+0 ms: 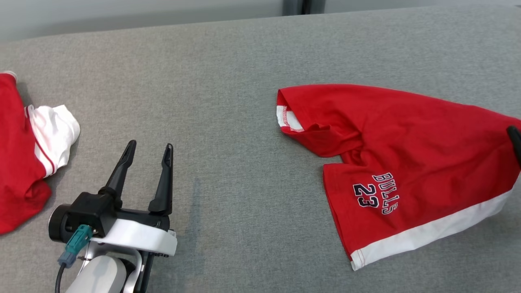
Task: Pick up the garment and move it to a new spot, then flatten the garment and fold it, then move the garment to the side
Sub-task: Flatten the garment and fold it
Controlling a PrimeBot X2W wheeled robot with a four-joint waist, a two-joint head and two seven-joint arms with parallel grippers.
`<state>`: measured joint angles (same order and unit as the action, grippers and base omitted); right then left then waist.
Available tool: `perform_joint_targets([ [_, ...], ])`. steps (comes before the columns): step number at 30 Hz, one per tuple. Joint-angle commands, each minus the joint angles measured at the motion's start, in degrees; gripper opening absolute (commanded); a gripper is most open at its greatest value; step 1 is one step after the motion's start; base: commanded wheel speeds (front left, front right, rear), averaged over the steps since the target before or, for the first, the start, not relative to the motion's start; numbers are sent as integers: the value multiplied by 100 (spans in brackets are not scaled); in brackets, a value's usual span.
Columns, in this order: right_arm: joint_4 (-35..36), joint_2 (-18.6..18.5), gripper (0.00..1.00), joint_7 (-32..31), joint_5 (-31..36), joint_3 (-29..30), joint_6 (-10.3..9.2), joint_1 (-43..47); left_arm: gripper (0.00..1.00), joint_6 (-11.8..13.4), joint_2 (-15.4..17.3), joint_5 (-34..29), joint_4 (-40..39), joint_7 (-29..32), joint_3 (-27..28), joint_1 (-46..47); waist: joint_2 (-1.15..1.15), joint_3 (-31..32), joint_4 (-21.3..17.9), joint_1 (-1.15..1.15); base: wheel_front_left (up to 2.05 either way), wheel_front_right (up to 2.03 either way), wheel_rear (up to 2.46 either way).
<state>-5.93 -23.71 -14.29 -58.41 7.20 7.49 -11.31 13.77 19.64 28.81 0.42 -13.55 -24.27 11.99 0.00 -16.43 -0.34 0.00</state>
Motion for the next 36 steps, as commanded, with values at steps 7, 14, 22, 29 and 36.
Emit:
perform_joint_targets([
  [7,-354,-149,100,203,659,-508,1,238,100,127,142,58,-117,60,84,-190,0,223,-240,0,0,0,0],
  [14,-457,-285,100,161,1141,-760,1,277,100,145,144,57,-211,79,37,-228,0,292,-272,0,0,0,0],
  [22,505,-59,100,1336,2235,-626,1,422,100,254,150,79,-230,26,99,-374,0,472,-280,0,0,0,0],
  [29,1052,368,100,1788,3042,-606,0,567,100,290,178,55,-251,4,86,-480,0,662,-271,0,0,0,0],
  [36,1376,758,100,1744,3534,-575,0,948,100,353,197,52,-313,28,24,-659,0,832,-230,0,0,0,0],
])
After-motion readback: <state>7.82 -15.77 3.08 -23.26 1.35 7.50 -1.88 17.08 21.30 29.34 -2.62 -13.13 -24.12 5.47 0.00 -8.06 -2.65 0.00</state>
